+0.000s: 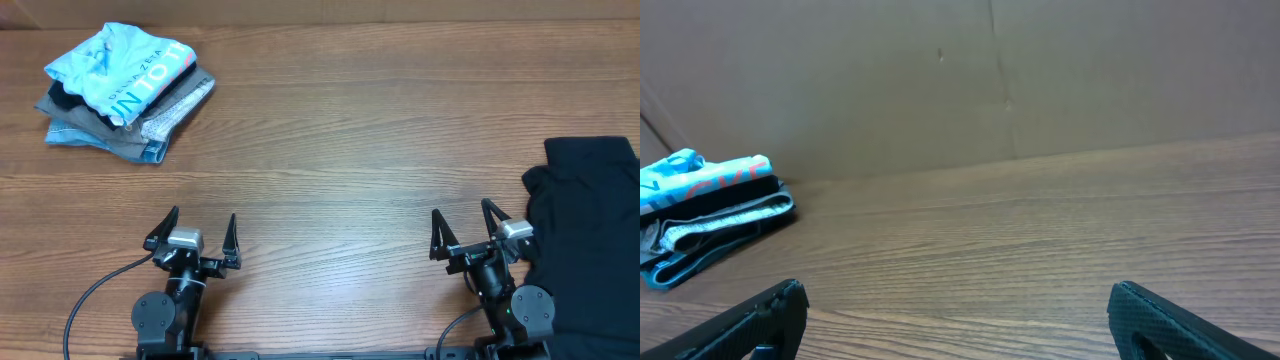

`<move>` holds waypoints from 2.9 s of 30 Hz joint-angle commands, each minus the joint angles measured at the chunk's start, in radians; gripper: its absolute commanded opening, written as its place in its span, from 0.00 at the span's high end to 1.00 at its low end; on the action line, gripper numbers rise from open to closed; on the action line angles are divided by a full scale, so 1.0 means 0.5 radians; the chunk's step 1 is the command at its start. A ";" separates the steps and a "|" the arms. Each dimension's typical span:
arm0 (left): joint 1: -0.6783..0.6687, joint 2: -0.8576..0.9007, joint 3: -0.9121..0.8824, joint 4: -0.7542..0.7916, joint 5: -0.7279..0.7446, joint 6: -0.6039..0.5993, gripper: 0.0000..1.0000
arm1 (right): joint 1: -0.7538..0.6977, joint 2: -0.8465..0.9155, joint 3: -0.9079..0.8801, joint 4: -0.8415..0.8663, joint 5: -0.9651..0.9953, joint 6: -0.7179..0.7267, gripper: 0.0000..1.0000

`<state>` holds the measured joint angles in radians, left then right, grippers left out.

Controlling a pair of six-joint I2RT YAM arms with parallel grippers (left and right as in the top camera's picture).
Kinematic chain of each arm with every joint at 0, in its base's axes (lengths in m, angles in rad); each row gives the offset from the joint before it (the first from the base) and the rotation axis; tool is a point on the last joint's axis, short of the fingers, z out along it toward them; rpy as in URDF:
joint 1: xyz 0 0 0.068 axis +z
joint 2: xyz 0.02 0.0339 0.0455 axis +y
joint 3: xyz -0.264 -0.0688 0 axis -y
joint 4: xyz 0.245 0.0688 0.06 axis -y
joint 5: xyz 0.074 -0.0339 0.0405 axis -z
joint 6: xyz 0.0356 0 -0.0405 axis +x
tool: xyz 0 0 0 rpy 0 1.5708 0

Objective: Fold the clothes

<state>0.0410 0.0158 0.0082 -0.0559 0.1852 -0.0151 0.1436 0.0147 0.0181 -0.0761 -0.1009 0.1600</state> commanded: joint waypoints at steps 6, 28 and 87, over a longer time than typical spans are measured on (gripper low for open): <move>0.008 -0.023 -0.007 -0.002 -0.009 -0.022 0.00 | -0.011 -0.024 -0.021 0.008 -0.012 -0.007 0.00; 0.008 1.127 1.532 -0.855 0.266 -0.130 0.00 | -0.011 0.900 1.212 -0.956 -0.233 0.308 0.00; 0.007 2.396 2.717 -1.927 0.589 -0.104 0.00 | -1.032 3.617 2.364 -1.421 -0.388 0.459 0.96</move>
<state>0.0410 1.2102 1.3418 -1.0294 0.4610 -0.0711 -0.4313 1.8225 1.1824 -0.8127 -0.1795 0.4389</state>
